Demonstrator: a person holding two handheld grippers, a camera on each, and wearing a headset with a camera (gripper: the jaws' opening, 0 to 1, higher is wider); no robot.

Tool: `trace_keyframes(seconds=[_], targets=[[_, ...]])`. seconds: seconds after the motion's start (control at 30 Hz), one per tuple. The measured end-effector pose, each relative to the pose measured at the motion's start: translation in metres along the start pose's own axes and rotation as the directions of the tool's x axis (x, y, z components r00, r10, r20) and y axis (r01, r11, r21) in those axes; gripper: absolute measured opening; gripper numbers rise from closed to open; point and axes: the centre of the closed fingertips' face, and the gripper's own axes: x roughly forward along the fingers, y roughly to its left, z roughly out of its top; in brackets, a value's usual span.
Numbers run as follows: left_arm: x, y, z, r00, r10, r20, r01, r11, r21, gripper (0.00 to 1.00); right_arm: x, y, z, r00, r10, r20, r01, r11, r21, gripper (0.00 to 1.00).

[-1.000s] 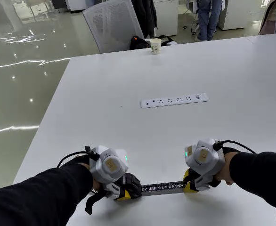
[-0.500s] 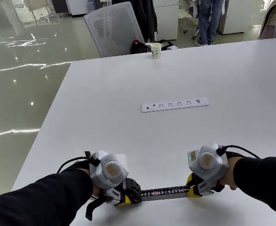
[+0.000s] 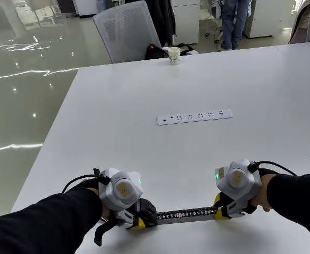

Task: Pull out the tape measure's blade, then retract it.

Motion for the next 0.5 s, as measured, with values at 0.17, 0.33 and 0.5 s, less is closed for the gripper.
trace_keyframes(seconds=[0.17,0.33,0.5], targets=[[-0.0004,0.0002,-0.0001,1.0,0.0,0.001,0.0,1.0,0.002,0.33,-0.0008,-0.0002,-0.0026,1.0,0.001,-0.003,-0.001,1.0,0.005,0.1],[-0.0009,0.0002,0.0002,1.0,-0.001,0.002,0.001,1.0,0.003,0.33,-0.002,-0.001,-0.0069,1.0,0.001,-0.006,-0.001,1.0,0.01,0.1],[-0.0012,0.0006,-0.0005,1.0,-0.003,0.002,0.003,1.0,0.003,0.33,-0.0034,-0.0015,-0.0095,1.0,-0.001,-0.009,0.001,1.0,0.013,0.1]])
